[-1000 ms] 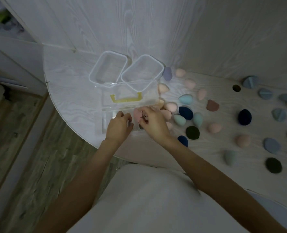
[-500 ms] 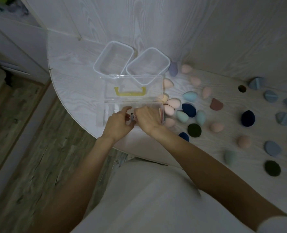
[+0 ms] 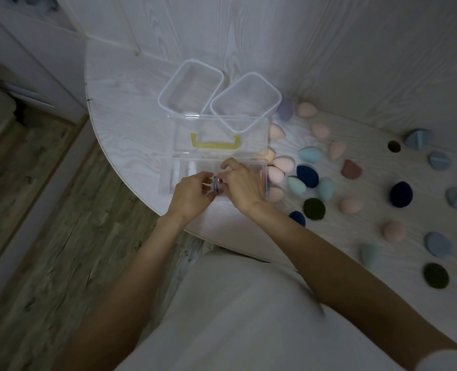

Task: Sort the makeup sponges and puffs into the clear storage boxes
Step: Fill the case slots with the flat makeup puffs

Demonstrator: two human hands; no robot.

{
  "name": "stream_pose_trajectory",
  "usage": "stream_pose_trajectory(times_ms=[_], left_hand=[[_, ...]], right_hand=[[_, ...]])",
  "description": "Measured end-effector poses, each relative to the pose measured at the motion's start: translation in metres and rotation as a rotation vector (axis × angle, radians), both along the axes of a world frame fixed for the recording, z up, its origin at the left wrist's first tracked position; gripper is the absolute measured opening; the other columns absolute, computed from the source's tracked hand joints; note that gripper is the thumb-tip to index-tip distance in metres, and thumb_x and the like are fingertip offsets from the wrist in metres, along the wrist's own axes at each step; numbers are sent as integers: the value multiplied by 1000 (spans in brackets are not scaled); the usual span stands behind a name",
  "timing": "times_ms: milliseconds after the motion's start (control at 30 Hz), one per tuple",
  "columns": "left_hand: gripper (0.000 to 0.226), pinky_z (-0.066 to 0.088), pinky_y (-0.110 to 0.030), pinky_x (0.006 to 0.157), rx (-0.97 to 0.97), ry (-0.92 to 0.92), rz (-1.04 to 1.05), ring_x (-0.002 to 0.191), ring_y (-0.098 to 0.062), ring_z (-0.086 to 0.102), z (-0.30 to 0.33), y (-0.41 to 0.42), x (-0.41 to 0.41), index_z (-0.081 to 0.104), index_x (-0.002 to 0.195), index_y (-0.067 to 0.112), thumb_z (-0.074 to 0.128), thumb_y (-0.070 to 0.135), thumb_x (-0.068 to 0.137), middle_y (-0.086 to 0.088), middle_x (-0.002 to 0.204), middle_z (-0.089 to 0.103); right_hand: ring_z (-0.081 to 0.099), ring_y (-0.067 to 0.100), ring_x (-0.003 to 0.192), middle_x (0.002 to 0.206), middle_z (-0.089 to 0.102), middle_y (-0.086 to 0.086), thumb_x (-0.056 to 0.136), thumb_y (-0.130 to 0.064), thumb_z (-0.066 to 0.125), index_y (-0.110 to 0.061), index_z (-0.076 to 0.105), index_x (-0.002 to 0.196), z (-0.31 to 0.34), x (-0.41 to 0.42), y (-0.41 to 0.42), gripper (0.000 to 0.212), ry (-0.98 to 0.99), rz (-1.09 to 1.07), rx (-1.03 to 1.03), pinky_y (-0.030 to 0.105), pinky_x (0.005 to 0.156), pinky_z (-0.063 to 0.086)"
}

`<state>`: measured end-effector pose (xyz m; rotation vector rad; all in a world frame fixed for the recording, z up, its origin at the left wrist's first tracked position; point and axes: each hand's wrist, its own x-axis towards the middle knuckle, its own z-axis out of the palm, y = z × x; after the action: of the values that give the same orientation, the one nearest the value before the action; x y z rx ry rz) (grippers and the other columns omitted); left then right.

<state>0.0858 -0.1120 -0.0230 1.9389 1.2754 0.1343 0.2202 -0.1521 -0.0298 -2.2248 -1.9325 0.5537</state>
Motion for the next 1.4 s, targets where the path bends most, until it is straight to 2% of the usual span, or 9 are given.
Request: stream_pose_trajectory(times_ms=[100, 267, 467, 667, 800, 867, 1000, 1133, 1400], left_hand=[[40, 47, -26, 83, 45, 41, 29, 95, -17, 64, 6, -2, 2, 55, 125, 12, 61, 19, 86, -5, 116, 65], [28, 45, -25, 66, 375, -19, 18, 79, -14, 64, 30, -10, 15, 59, 118, 20, 51, 30, 93, 4, 98, 69], [34, 42, -22, 66, 387, -193, -425, 80, -17, 61, 34, -24, 92, 64, 111, 21, 44, 33, 85, 1, 93, 68], [31, 42, -28, 89, 234, -141, -685, 104, -20, 56, 8, -46, 214, 56, 122, 15, 52, 25, 94, -5, 119, 59], [42, 36, -34, 102, 295, 103, -833, 124, -26, 42, -15, -67, 292, 37, 137, 13, 43, 14, 96, -10, 140, 39], [45, 38, -37, 101, 353, 211, -931, 123, -29, 40, -26, -77, 315, 35, 134, 13, 45, 7, 91, -12, 138, 36], [41, 38, -34, 93, 492, 275, -910, 110, -25, 42, -45, -78, 332, 38, 125, 15, 53, 20, 88, -11, 127, 41], [34, 45, -32, 83, 466, 254, -855, 96, -22, 46, -53, -76, 341, 40, 121, 18, 52, 22, 90, -9, 113, 45], [36, 42, -32, 77, 303, 212, -671, 89, -28, 54, -55, -78, 354, 60, 105, 9, 40, 37, 94, -14, 102, 59]], right_hand=[[52, 24, 114, 128, 54, 1, 89, -10, 55, -15, 64, 116, 3, 6, -5, 29, 136, -24, 46, 38, 80, 49], [58, 22, 99, 107, 68, 4, 89, -12, 55, -15, 62, 116, 24, 38, -37, 29, 282, -62, 247, 38, 81, 49], [63, 23, 67, 83, 73, 6, 86, -12, 56, -13, 70, 100, 29, 143, -118, 20, 115, -232, 275, 39, 66, 51], [59, 29, 91, 101, 69, 10, 91, -9, 56, -9, 67, 109, 13, 226, -207, 21, 90, -610, 205, 39, 84, 46], [56, 24, 91, 110, 62, 13, 92, -7, 53, -10, 60, 119, -5, 259, -248, 28, 157, -776, 200, 27, 82, 39], [56, 27, 96, 116, 59, 14, 92, -6, 52, -10, 57, 123, -14, 276, -258, 32, 181, -796, 169, 28, 85, 40], [51, 27, 109, 124, 54, 10, 91, -8, 50, -13, 55, 125, -19, 318, -269, 34, 102, -840, 132, 29, 90, 38], [49, 28, 114, 126, 53, 14, 93, -5, 48, -9, 55, 124, -21, 363, -266, 32, 95, -794, 153, 25, 89, 35], [40, 38, 123, 139, 37, 24, 95, -8, 44, -1, 44, 132, -35, 458, -197, 37, 32, -657, 49, 41, 105, 34]])
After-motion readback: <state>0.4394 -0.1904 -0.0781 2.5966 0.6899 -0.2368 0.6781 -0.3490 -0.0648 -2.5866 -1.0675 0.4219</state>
